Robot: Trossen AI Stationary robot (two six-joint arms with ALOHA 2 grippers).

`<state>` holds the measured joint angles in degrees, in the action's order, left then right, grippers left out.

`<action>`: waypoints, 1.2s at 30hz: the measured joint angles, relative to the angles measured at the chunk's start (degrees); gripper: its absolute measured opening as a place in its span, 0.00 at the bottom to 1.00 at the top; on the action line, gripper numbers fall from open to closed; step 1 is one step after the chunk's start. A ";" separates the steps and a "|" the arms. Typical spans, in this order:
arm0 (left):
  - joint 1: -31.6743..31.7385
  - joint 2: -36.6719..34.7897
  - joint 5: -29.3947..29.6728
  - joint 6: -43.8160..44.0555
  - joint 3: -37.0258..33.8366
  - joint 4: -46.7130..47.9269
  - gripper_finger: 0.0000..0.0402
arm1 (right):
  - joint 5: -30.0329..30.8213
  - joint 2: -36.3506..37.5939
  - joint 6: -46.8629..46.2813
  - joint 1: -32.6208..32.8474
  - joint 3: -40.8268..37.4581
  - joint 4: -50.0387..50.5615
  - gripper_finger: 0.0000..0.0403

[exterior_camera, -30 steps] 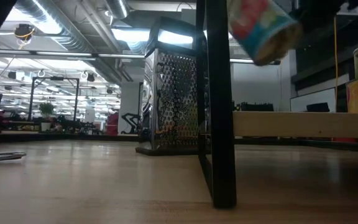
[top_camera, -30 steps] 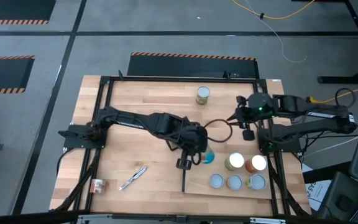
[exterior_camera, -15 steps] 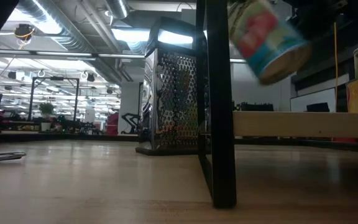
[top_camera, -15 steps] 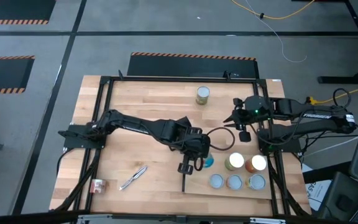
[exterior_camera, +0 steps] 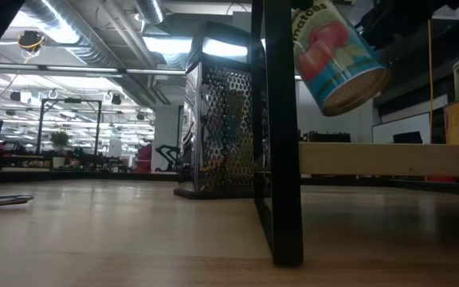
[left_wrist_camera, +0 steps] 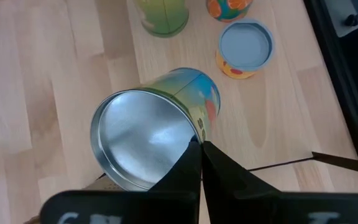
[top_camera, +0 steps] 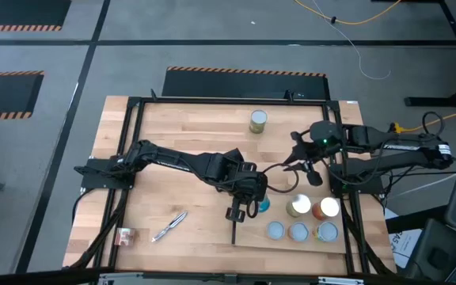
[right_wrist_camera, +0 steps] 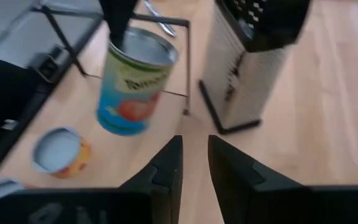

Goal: Pick and place cans onto a shelf
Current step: Put the canned tomatoes on the shelf

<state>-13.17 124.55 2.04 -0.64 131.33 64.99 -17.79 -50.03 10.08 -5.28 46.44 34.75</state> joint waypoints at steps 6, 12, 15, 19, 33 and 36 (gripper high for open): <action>-0.08 0.00 0.25 0.00 0.00 0.05 0.00 | -4.52 -3.20 -0.97 0.81 0.00 -4.01 0.20; -0.13 0.00 0.25 0.00 0.00 0.07 0.00 | -4.78 -7.28 -0.94 4.42 0.00 -7.95 0.20; -0.14 0.00 0.25 0.00 0.00 0.07 0.00 | -4.82 -9.39 -0.89 6.50 0.00 -10.36 0.20; -0.13 0.84 0.23 0.00 -0.71 -0.87 0.00 | -4.79 -11.93 -0.87 8.58 0.01 -11.89 0.20; -0.15 1.51 0.01 -1.09 -2.64 -1.39 0.00 | -4.78 -19.62 -0.97 13.07 0.02 -12.71 0.20; -0.15 1.51 0.03 -1.12 -2.64 -1.14 0.00 | -4.77 -21.64 -0.97 13.76 0.02 -13.93 0.20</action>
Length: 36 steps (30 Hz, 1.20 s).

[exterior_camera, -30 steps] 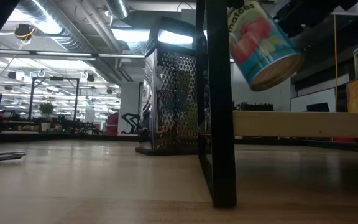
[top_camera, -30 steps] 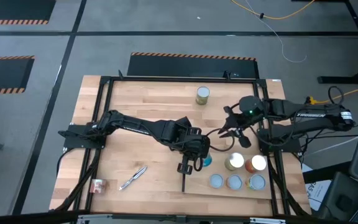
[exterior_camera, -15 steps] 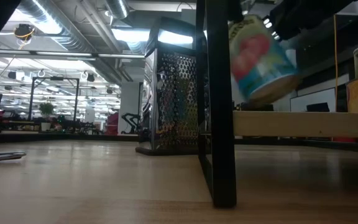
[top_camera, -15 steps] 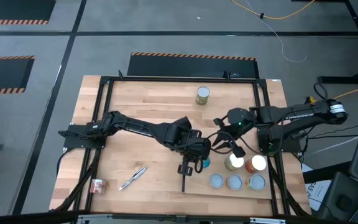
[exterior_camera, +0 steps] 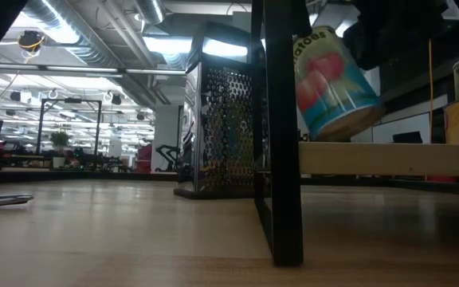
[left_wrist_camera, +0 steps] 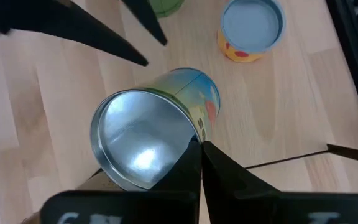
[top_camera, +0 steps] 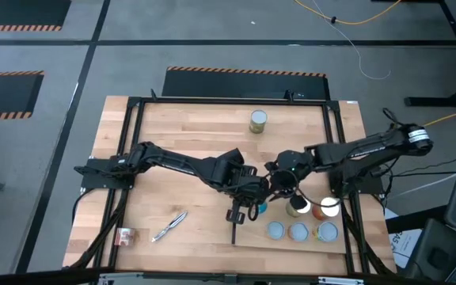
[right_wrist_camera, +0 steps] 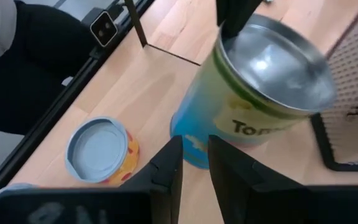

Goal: Pick and place cans onto a shelf
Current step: Put the canned tomatoes on the shelf

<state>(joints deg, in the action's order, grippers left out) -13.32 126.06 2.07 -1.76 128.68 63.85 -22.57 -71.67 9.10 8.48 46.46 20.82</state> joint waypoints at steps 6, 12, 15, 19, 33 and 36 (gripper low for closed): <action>0.00 1.54 0.00 -0.33 0.05 0.19 0.00 | 0.00 -3.33 -0.02 0.47 0.00 -0.48 0.20; 0.02 2.08 0.18 -0.46 0.04 0.48 0.00 | 0.00 -6.10 0.00 0.47 0.00 -1.04 0.20; 0.00 2.10 0.68 -0.48 0.04 0.64 0.00 | -0.01 -7.42 0.03 0.47 0.00 -1.46 0.20; -0.02 2.10 1.27 -0.48 0.04 0.67 0.00 | -0.02 -8.50 0.09 0.45 0.00 -1.81 0.20; 0.02 2.09 0.29 -0.32 0.04 0.47 0.00 | -0.02 -8.52 0.12 0.45 0.00 -2.08 0.20; 0.02 2.10 -0.08 -0.26 0.04 0.21 0.03 | 0.00 -8.49 0.13 0.45 0.00 -2.26 0.20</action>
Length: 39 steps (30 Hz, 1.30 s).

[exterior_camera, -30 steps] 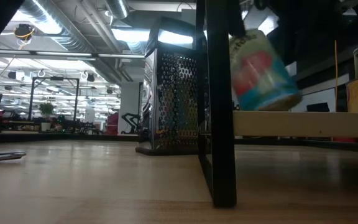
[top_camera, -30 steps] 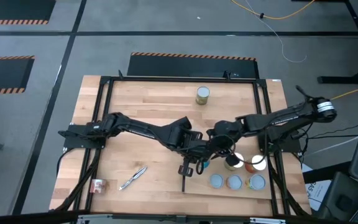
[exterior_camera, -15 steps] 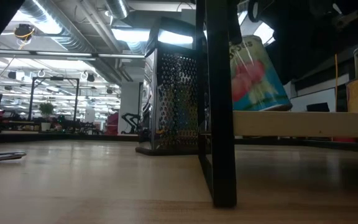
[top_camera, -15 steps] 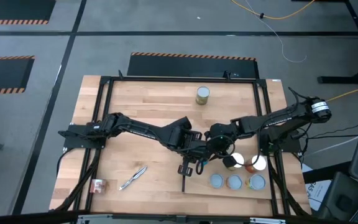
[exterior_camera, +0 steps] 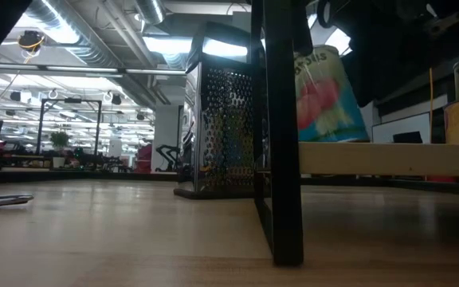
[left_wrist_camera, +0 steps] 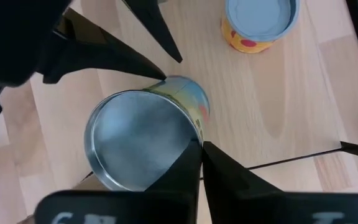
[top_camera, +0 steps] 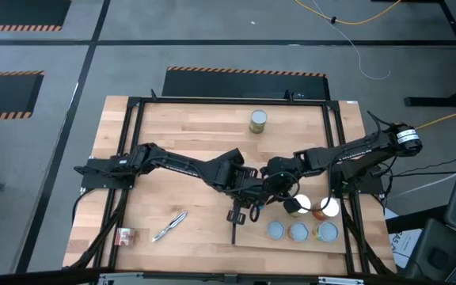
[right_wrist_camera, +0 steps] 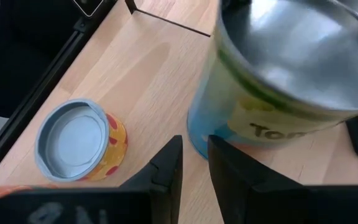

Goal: Pick and place cans onto a shelf
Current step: Put the canned tomatoes on the shelf, then put the canned pears on the shelf

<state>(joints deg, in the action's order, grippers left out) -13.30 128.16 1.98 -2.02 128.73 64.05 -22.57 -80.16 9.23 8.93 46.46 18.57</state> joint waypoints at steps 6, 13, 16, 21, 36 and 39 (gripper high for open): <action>0.00 0.00 -0.16 -0.04 0.00 -0.74 0.10 | 0.01 0.00 0.00 -0.02 0.00 -0.02 0.20; 0.00 0.00 -0.16 -0.07 0.00 -0.73 0.15 | 0.02 0.00 0.00 -0.02 0.00 0.00 0.20; 0.00 0.00 -0.13 -0.07 0.00 -0.72 0.15 | 0.00 0.00 0.00 -0.02 0.00 0.00 0.20; 0.02 0.00 0.26 -0.11 0.05 -0.65 0.15 | 0.02 0.20 0.00 -0.02 0.00 0.25 0.20; 0.26 -4.59 3.74 -3.17 5.25 7.60 0.14 | 1.87 7.35 0.02 -0.02 0.07 0.70 0.20; 0.26 -7.79 7.53 -3.04 5.35 8.54 0.14 | 3.47 8.11 0.14 -0.02 0.12 0.34 0.20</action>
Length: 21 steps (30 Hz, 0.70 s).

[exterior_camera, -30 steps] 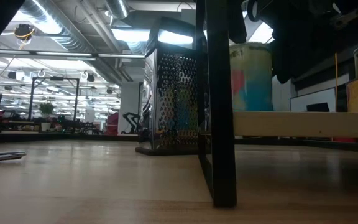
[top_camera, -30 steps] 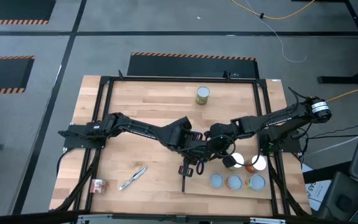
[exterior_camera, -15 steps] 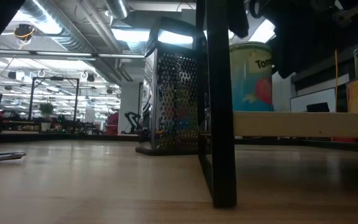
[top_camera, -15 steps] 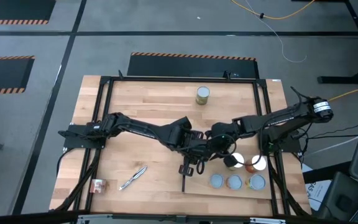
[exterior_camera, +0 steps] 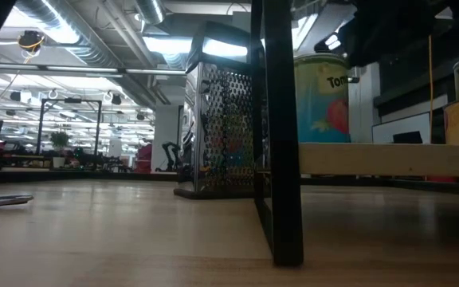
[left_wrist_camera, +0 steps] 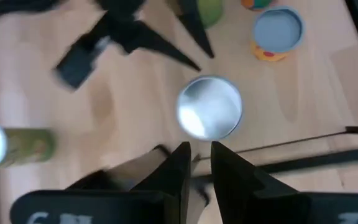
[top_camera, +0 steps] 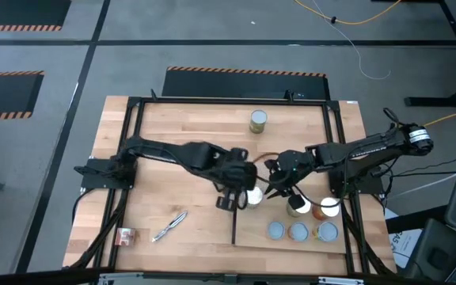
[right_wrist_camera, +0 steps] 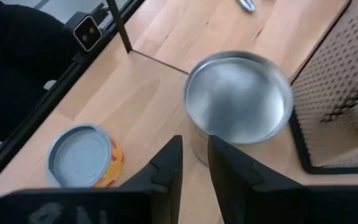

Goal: Pick and place cans onto a shelf
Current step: Put the canned pears on the shelf

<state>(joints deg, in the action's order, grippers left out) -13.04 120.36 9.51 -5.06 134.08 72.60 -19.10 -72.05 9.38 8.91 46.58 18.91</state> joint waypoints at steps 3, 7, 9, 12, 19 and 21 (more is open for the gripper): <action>-0.23 -3.26 2.27 1.32 -0.02 2.58 0.14 | 1.08 0.26 0.12 0.00 1.00 -0.10 0.20; -1.22 -7.30 4.75 4.52 -0.05 7.18 0.14 | 1.08 0.44 2.15 0.00 2.84 -0.14 0.20; -2.35 -8.52 7.30 6.29 0.07 8.26 0.14 | 1.10 0.44 3.23 0.00 3.51 -0.13 0.20; -5.07 -9.54 11.33 9.10 -0.90 9.62 0.14 | 1.10 0.44 3.31 0.02 3.95 -1.14 0.20; -10.92 -13.68 15.61 16.00 -14.89 4.32 0.14 | 1.12 0.09 3.16 0.02 3.95 -1.74 0.20; -11.62 -16.00 16.23 17.47 -21.92 -0.69 0.14 | 1.12 0.09 3.16 0.02 3.95 -2.28 0.20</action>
<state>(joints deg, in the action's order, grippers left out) -24.66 104.36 25.74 12.40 112.15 71.91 -17.98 -71.96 12.53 8.93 50.52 16.63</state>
